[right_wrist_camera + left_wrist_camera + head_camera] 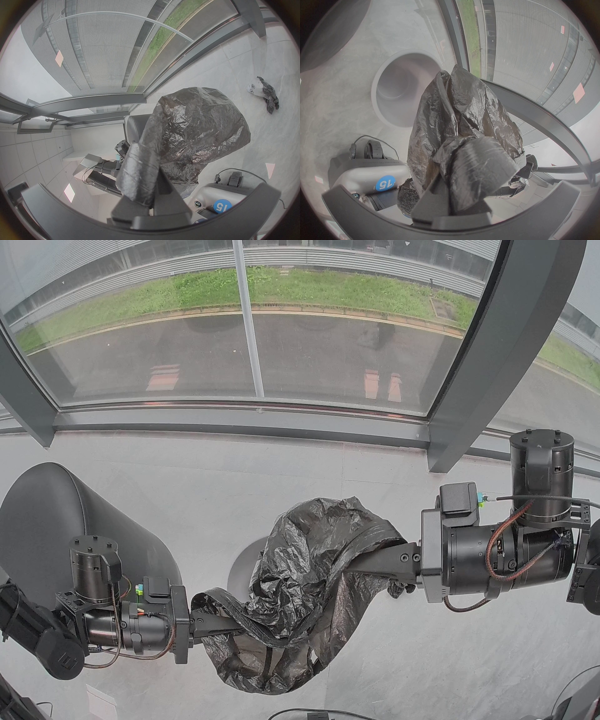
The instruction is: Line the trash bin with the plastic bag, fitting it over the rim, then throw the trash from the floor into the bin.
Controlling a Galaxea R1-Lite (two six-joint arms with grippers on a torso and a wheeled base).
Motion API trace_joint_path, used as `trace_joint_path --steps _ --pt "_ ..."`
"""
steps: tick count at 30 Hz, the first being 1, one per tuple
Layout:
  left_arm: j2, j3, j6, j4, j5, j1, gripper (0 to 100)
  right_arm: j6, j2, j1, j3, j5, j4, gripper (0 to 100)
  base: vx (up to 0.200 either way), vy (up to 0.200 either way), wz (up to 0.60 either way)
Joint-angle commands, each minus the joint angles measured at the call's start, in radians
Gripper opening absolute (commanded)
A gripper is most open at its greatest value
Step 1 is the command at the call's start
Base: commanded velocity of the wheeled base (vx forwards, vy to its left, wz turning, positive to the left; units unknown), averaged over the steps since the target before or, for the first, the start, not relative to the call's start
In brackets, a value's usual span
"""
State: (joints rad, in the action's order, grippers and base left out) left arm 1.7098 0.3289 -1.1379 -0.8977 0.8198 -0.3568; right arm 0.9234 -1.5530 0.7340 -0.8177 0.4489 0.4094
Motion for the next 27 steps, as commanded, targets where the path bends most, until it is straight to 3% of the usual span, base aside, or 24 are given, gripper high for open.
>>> trace_joint_path --steps 1,11,16,27 --pt "-0.078 -0.042 -0.01 0.002 0.001 -0.022 0 0.008 0.034 -0.001 0.003 0.001 -0.034 0 0.0 0.0 0.0" --pt "-0.164 -0.134 -0.062 0.003 0.007 -0.094 0 0.011 0.123 -0.001 0.037 0.001 -0.17 0 0.0 0.0 0.0" --pt "-0.173 -0.169 -0.068 0.005 0.108 -0.088 0 0.032 0.157 -0.004 0.063 0.001 -0.233 0 0.0 0.0 0.0" --pt "-0.058 -0.149 -0.062 -0.004 0.153 -0.087 0 0.032 0.002 -0.028 0.072 -0.001 -0.181 0 0.0 0.0 0.0"
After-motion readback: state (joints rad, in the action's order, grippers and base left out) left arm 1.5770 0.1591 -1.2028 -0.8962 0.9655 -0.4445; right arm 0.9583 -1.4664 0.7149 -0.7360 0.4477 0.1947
